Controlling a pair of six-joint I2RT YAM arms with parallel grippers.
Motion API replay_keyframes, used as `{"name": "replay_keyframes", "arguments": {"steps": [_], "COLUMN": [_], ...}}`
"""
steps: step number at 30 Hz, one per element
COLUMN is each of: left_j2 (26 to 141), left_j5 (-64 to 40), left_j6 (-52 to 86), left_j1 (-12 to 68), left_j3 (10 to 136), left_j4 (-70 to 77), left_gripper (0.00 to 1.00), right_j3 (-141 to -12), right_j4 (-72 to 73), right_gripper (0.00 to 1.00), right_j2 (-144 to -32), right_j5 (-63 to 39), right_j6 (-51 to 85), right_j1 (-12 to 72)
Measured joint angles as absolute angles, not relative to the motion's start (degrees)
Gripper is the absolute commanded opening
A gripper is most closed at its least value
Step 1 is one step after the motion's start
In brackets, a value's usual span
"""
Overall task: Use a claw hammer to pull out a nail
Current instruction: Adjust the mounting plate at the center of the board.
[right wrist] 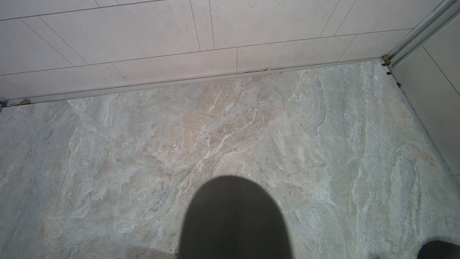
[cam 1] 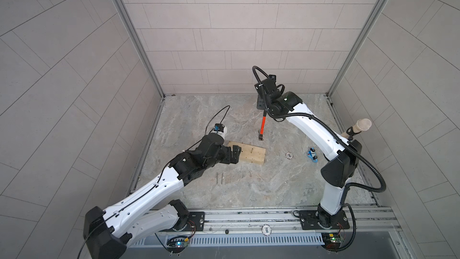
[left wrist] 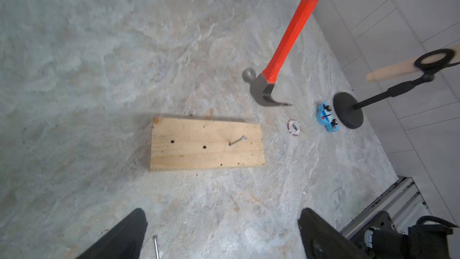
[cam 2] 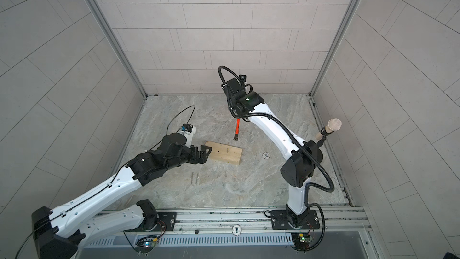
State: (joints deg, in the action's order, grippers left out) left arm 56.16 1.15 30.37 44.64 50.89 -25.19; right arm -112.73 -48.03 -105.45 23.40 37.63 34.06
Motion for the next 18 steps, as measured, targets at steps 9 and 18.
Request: {"name": "replay_keyframes", "arguments": {"steps": [9,18], "left_j2": [57.3,66.9], "left_j5": [-3.6,-17.0], "left_j6": [27.5,24.7], "left_j1": [36.9,24.3], "left_j3": [52.5,51.9], "left_j4": [-22.9,-21.2], "left_gripper": [1.00,1.00], "right_j3": [-109.2,-103.0], "right_j4": [-48.1,-50.3], "right_gripper": [0.00,0.00], "right_j2": [-102.1,-95.9], "right_j5": [27.2,32.2], "right_j6": [40.6,43.5], "right_j1": [36.9,40.6]}}
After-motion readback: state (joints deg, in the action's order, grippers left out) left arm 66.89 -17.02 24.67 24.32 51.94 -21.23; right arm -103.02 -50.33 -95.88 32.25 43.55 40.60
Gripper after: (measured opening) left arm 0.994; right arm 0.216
